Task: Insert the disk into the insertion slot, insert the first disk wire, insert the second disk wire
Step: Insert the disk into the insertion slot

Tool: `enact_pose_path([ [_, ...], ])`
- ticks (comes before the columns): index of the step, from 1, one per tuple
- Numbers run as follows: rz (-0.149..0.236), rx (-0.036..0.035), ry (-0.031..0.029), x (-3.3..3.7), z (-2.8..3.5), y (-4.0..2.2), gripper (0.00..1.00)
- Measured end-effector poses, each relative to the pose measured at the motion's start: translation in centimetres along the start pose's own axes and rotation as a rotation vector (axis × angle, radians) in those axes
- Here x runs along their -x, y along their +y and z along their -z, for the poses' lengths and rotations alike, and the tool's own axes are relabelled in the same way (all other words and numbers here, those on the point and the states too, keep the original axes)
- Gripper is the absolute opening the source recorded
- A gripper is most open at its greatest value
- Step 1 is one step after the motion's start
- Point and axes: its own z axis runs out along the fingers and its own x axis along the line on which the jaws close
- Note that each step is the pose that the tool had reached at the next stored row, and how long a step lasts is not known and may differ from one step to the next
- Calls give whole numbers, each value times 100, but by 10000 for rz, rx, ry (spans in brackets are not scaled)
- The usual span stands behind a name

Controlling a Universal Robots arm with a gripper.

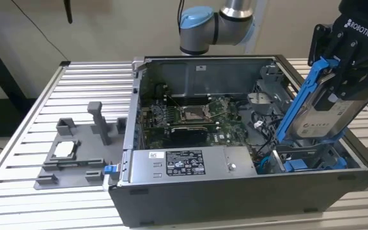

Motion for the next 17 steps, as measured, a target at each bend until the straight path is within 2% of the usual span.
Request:
enact_pose_path([
  [17,24,-10,0,-89,-169,-25,33],
])
